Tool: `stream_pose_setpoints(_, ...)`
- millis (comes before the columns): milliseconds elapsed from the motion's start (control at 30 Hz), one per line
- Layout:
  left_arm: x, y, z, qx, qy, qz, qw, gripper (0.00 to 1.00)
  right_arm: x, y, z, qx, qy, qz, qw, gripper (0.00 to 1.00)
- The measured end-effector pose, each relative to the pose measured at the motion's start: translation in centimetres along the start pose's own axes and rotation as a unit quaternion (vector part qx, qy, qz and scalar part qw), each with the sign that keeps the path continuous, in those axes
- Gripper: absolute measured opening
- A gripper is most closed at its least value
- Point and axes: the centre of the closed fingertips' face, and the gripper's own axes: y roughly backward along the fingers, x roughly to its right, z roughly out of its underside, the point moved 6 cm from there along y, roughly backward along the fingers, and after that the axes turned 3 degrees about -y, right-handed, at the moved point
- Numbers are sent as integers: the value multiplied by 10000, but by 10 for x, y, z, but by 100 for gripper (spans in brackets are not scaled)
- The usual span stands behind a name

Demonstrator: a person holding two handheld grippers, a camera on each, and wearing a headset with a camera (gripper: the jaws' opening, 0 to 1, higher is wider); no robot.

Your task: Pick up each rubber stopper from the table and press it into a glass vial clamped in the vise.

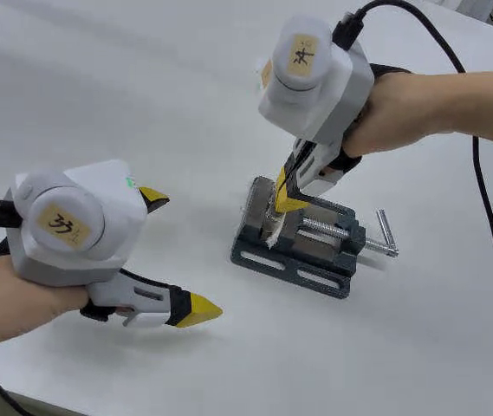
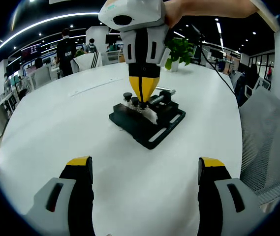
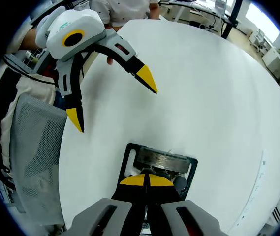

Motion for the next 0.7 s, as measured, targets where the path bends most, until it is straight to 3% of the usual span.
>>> stream_pose_setpoints(233, 1, -5, -3, 13, -18, 53, 10000, 87, 3, -2, -2, -173, 40, 39, 9998, 0)
stream_pose_setpoints(367, 2, -7, -5, 16, -22, 74, 10000, 87, 6, -2, -2, -190, -201, -64, 9996, 0)
stream_pose_setpoints(500, 3, -7, -5, 4, -30, 70, 10000, 87, 8, -3, -3, -276, -83, -94, 9995, 0)
stream_pose_setpoints(700, 5, -4, -10, 0, -36, 49, 10000, 87, 7, -2, -3, -251, -136, -99, 9995, 0)
